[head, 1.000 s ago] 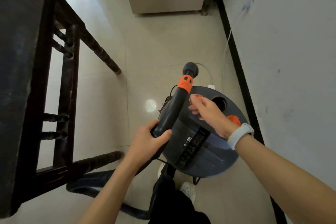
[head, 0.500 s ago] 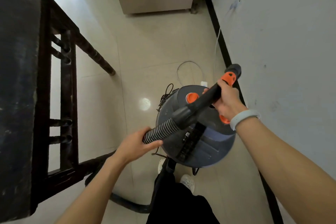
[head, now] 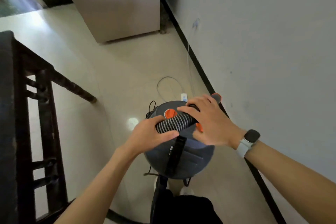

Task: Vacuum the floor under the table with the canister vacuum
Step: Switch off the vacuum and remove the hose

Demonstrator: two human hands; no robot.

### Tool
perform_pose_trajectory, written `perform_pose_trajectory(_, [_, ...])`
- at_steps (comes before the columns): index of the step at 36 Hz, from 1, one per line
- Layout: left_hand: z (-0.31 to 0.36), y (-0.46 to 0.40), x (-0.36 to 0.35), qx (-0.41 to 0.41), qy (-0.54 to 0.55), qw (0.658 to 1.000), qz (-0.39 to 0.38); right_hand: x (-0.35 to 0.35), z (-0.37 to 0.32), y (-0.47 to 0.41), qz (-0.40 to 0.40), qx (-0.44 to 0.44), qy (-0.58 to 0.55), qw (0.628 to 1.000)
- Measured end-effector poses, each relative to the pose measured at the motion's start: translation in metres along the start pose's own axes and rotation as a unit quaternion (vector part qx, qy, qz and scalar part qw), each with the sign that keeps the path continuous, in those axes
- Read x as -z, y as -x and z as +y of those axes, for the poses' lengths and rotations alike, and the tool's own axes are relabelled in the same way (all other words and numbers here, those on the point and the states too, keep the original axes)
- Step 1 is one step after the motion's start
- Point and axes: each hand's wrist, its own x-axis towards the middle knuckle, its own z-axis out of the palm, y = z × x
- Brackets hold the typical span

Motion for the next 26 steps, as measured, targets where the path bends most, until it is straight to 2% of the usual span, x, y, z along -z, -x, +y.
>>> perform_pose_trajectory(5, [0.02,-0.022,-0.006,-0.012,-0.011,0.999,-0.049,0.011,0.026,-0.01,-0.053,-0.006,0.121,0.991])
perform_pose_trajectory(8, [0.019,-0.033,-0.007,-0.006,0.03,0.997,-0.071,0.021,0.046,-0.007,-0.029,-0.036,0.131,0.99])
perform_pose_trajectory(12, [-0.01,-0.041,-0.011,0.052,0.022,0.995,-0.077,0.026,0.087,0.008,-0.008,-0.115,0.154,0.981])
perform_pose_trajectory(16, [-0.038,-0.048,-0.032,0.126,-0.026,0.989,-0.074,0.026,0.132,0.028,-0.062,-0.193,0.162,0.966])
perform_pose_trajectory(19, [-0.031,-0.066,-0.054,0.121,-0.018,0.992,0.005,0.019,0.156,0.042,-0.083,-0.218,0.123,0.964])
perform_pose_trajectory(22, [-0.007,-0.093,-0.053,0.087,-0.007,0.99,0.114,0.011,0.176,0.056,-0.115,-0.266,-0.001,0.957])
perform_pose_trajectory(26, [0.03,-0.135,-0.035,0.015,-0.115,0.984,0.137,0.006,0.192,0.067,-0.134,-0.27,-0.214,0.929])
